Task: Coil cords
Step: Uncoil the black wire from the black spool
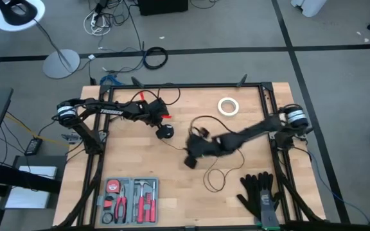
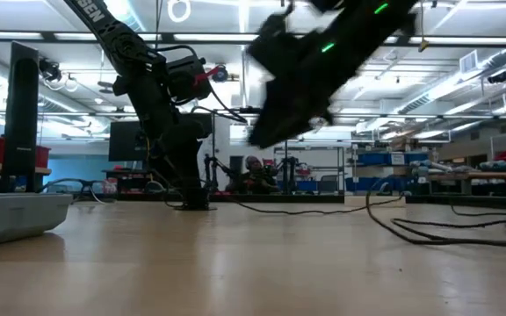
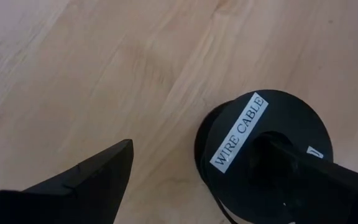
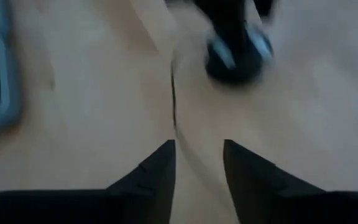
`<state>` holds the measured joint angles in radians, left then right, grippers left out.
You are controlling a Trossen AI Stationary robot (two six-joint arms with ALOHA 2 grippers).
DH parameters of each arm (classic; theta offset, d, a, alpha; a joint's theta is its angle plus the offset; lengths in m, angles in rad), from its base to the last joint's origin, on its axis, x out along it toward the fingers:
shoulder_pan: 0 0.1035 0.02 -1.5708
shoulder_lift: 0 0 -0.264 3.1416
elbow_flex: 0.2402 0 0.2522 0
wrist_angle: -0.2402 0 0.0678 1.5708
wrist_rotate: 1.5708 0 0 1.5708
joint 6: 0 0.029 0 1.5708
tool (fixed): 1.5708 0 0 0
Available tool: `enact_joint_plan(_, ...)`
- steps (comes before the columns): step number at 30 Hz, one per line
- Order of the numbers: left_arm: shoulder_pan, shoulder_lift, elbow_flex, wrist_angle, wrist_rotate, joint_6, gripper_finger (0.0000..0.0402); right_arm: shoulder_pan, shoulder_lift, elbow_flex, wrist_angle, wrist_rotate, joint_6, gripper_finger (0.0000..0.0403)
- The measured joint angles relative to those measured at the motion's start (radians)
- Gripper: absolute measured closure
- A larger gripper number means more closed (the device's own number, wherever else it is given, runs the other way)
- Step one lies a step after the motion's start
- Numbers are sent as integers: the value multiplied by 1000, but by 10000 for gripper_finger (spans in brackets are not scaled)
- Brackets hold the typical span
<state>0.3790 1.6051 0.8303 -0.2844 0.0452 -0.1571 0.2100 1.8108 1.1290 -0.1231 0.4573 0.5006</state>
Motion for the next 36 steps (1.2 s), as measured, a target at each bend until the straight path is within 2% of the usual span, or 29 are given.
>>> enact_joint_plan(4,0,0,0,-1,0,0,35,-107,116,1,220,-123,-195,244)
enact_joint_plan(7,0,0,1,-4,0,0,35,-155,200,0,224,-208,-184,239)
enact_joint_plan(9,0,0,1,-9,1,0,35,-169,237,4,210,-245,-93,245)
enact_joint_plan(12,0,0,1,-10,0,-1,35,-173,263,10,168,-281,24,275)
enact_joint_plan(15,1,0,1,-10,1,0,35,-147,257,14,100,-249,49,341)
enact_joint_plan(16,1,0,1,-11,0,0,35,-137,244,14,63,-246,53,369)
enact_joint_plan(18,1,0,2,-13,0,0,35,-113,214,11,-16,-249,58,391)
enact_joint_plan(25,1,-1,2,-27,0,-1,35,-4,39,-7,-464,-280,189,400)
enact_joint_plan(28,1,-1,2,-26,0,0,35,40,-26,-2,-545,-268,251,401)
enact_joint_plan(30,1,-1,2,-25,0,0,35,70,-61,-1,-673,-283,341,401)
enact_joint_plan(33,1,-1,2,-30,0,0,35,141,-82,-4,-921,-422,529,402)
enact_joint_plan(36,1,-1,2,-29,0,0,35,229,-96,-2,-1161,-632,687,402)
